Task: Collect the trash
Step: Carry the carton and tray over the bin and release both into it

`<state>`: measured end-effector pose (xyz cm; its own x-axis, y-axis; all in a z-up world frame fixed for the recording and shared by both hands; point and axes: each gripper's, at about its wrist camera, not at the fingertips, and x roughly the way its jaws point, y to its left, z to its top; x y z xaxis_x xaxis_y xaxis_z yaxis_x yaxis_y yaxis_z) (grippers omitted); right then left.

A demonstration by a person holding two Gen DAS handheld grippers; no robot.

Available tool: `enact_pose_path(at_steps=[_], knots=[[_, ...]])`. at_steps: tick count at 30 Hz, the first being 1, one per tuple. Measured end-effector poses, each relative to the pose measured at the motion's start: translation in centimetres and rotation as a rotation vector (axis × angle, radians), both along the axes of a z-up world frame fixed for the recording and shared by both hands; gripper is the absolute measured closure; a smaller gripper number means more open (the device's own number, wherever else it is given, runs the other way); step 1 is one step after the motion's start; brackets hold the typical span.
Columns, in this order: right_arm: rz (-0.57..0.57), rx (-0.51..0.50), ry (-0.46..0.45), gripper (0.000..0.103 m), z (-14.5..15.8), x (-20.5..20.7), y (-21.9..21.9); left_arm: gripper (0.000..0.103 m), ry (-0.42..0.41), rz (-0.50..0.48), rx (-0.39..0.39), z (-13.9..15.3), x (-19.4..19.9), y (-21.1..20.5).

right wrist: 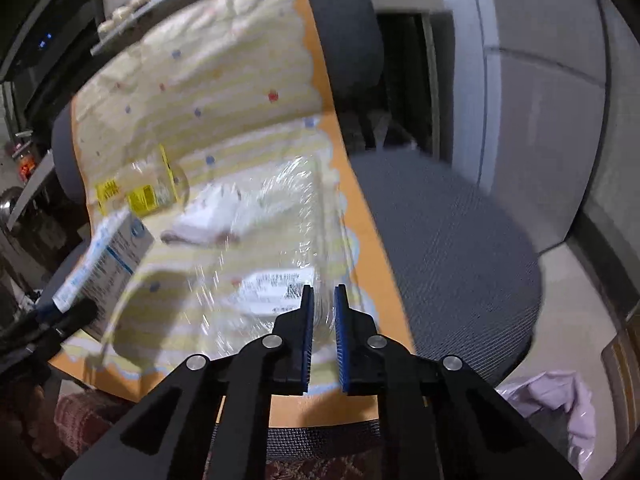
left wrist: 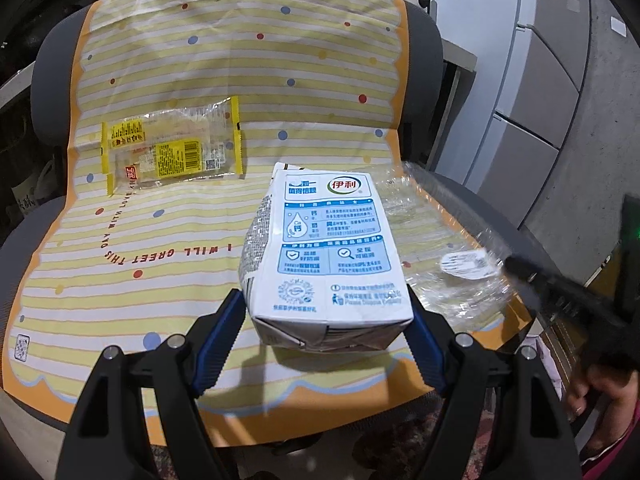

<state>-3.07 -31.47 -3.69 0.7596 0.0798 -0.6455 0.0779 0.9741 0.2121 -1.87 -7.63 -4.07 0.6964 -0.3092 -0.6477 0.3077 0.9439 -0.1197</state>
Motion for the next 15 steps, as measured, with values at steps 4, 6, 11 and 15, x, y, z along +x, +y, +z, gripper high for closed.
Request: enact_pose_path(at_steps=[4,6,11,15], knots=[[-0.037,-0.013,-0.1,0.096,4.3,-2.5,-1.3,0.028,-0.025,-0.029,-0.019,1.2,-0.9,-0.6],[-0.069,-0.005,-0.128,0.097,6.1,-3.9,-2.5,0.028,-0.04,-0.05,-0.028,1.7,-1.4,-1.1],[-0.151,-0.034,-0.165,0.099,8.8,-7.7,-5.4,0.028,-0.07,-0.133,-0.046,2.8,-2.6,-3.8],[-0.22,-0.068,-0.168,0.099,9.9,-11.4,-7.7,0.028,-0.092,-0.224,-0.072,3.2,-3.6,-6.9]])
